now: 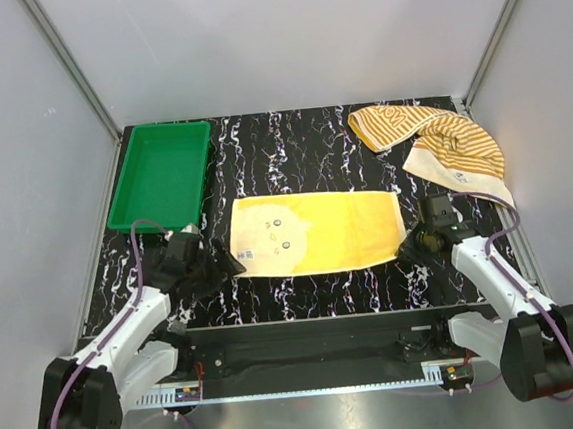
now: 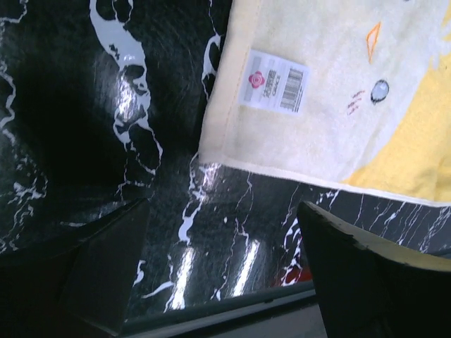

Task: Roll the towels
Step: Fold the towel

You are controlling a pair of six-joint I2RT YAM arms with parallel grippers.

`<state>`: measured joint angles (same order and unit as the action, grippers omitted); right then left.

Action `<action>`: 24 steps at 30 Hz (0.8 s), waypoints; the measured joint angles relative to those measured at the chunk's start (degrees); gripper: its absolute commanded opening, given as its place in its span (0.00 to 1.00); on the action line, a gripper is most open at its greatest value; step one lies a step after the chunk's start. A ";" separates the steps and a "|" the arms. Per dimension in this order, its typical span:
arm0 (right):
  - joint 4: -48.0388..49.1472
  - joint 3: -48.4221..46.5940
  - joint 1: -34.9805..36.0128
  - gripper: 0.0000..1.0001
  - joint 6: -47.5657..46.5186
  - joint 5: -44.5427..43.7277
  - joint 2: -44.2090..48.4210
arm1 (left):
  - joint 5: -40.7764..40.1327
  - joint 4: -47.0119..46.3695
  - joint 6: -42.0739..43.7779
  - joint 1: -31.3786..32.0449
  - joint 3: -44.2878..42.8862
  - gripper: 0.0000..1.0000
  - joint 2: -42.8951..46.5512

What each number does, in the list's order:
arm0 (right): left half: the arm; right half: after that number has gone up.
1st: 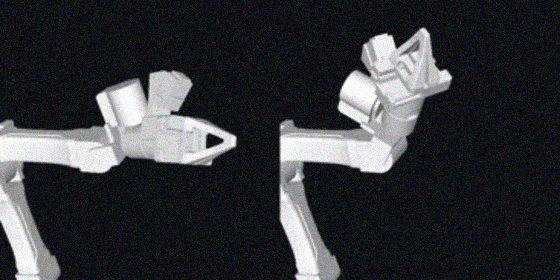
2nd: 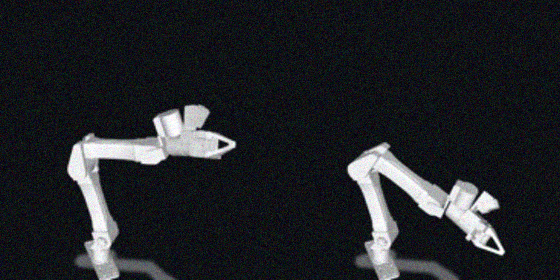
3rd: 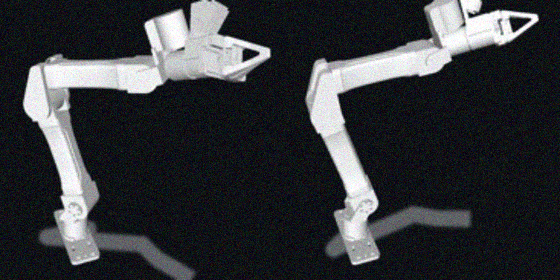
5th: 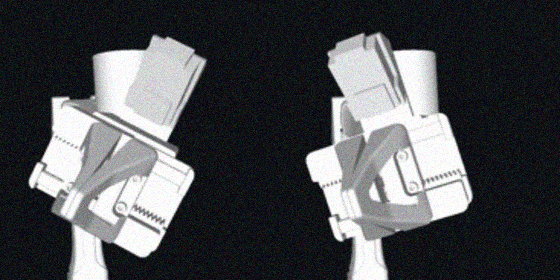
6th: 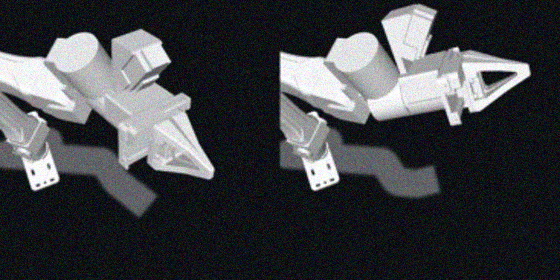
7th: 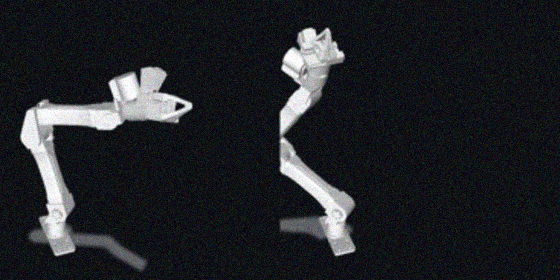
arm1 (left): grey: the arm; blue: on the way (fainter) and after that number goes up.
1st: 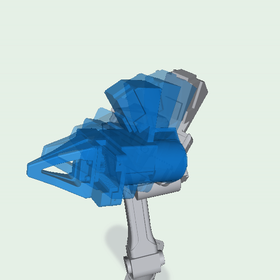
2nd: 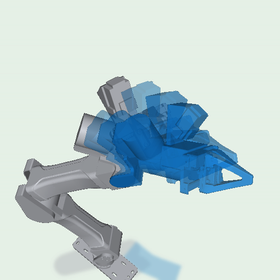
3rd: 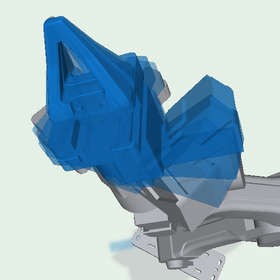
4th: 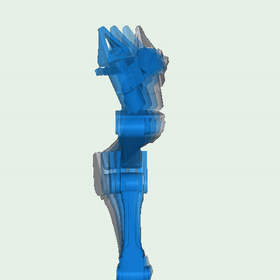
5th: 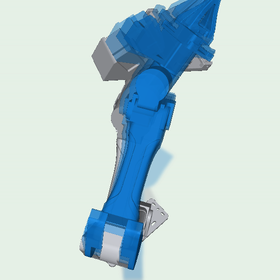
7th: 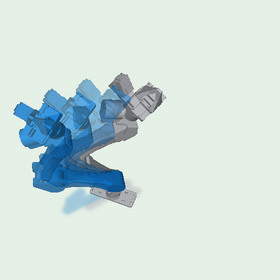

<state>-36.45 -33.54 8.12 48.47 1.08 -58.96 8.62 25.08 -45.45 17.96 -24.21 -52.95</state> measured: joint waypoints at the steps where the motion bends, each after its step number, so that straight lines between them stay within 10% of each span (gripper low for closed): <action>1: 0.22 -0.52 -0.11 0.03 -0.66 0.04 -1.31 | 0.00 -1.22 -0.44 0.00 0.28 0.89 -0.90; 15: 2.82 0.22 -0.26 0.00 -3.98 2.08 -6.36 | -0.11 -19.02 -3.74 0.02 3.23 0.68 -9.94; 24: 3.23 0.28 -0.28 0.00 -4.31 2.19 -6.36 | -0.07 -20.70 -3.72 0.37 4.70 0.17 -11.50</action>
<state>-33.21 -33.26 7.84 44.16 3.27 -65.32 8.56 4.38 -49.17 18.33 -19.51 -64.45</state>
